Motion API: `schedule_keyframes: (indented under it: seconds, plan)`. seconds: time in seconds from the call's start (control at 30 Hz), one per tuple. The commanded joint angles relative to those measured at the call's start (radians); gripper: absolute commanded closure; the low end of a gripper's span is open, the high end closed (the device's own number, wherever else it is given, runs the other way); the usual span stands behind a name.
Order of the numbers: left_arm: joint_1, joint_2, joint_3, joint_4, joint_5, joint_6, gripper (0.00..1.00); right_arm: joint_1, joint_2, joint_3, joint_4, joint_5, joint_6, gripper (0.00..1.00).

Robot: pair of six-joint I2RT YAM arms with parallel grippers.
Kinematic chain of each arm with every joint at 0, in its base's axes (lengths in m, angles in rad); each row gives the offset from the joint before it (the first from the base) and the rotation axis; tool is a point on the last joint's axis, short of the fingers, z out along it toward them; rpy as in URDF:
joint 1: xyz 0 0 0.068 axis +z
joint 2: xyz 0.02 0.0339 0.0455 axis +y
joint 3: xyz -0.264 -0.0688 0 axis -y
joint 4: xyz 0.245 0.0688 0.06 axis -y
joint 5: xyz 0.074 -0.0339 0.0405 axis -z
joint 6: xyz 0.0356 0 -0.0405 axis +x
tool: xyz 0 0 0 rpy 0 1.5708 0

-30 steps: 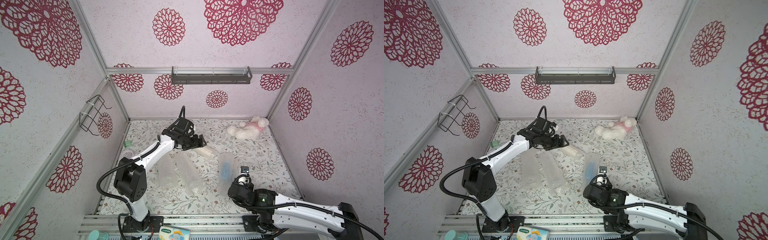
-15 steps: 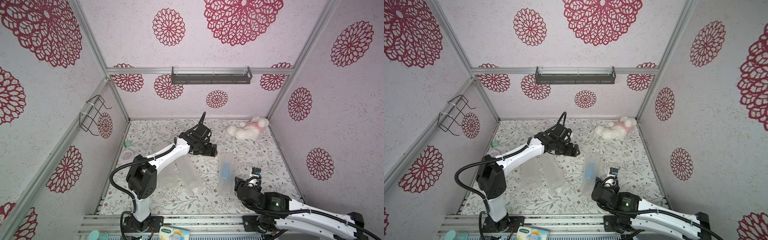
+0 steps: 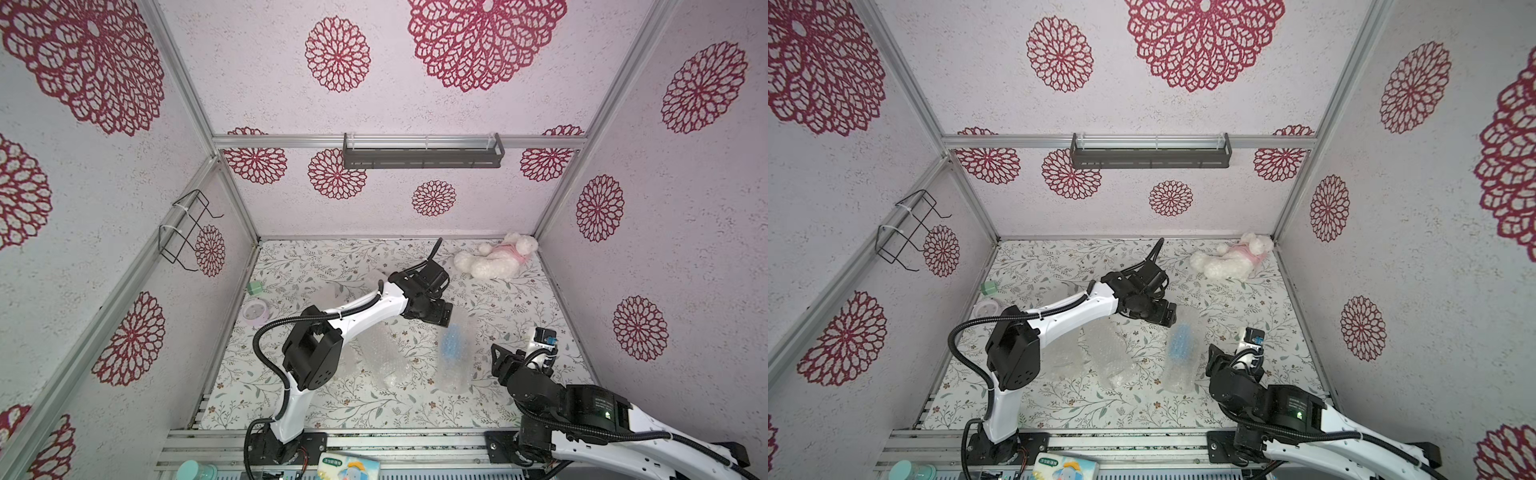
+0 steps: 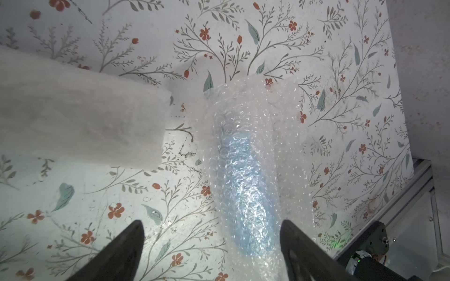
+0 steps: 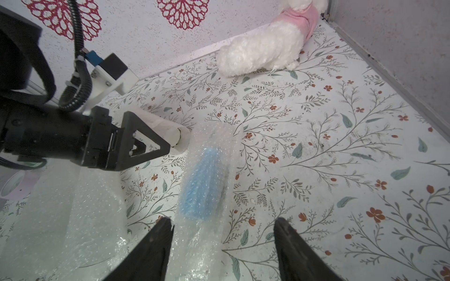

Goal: Unwrap the vase from the bubble wrap
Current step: Unwrap the bubble wrap at the center of the board.

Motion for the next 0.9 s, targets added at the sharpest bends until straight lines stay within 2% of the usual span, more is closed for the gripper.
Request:
schedule_keyframes:
  seconds: [0.0,0.17,0.37,0.67,0.73,0.87]
  plan:
    - [-0.029,0.024,0.046,-0.016,-0.033,-0.009,0.10,-0.010,0.000,0.018,-0.053,0.018,0.000,0.33]
    - [-0.053,0.065,0.078,-0.021,-0.034,-0.006,0.10,-0.108,0.064,-0.007,0.066,-0.095,-0.077,0.34]
    - [-0.070,0.100,0.090,-0.017,-0.030,-0.016,0.10,-0.373,0.133,-0.048,0.251,-0.386,-0.260,0.34]
    - [-0.086,0.167,0.140,-0.043,-0.071,-0.003,0.10,-0.715,0.176,-0.121,0.444,-0.757,-0.379,0.35]
    - [-0.089,0.178,0.148,-0.058,-0.078,-0.001,0.11,-0.763,0.188,-0.139,0.479,-0.830,-0.391,0.35]
    - [-0.088,0.186,0.129,-0.058,-0.077,-0.003,0.11,-0.782,0.230,-0.163,0.528,-0.902,-0.403,0.36]
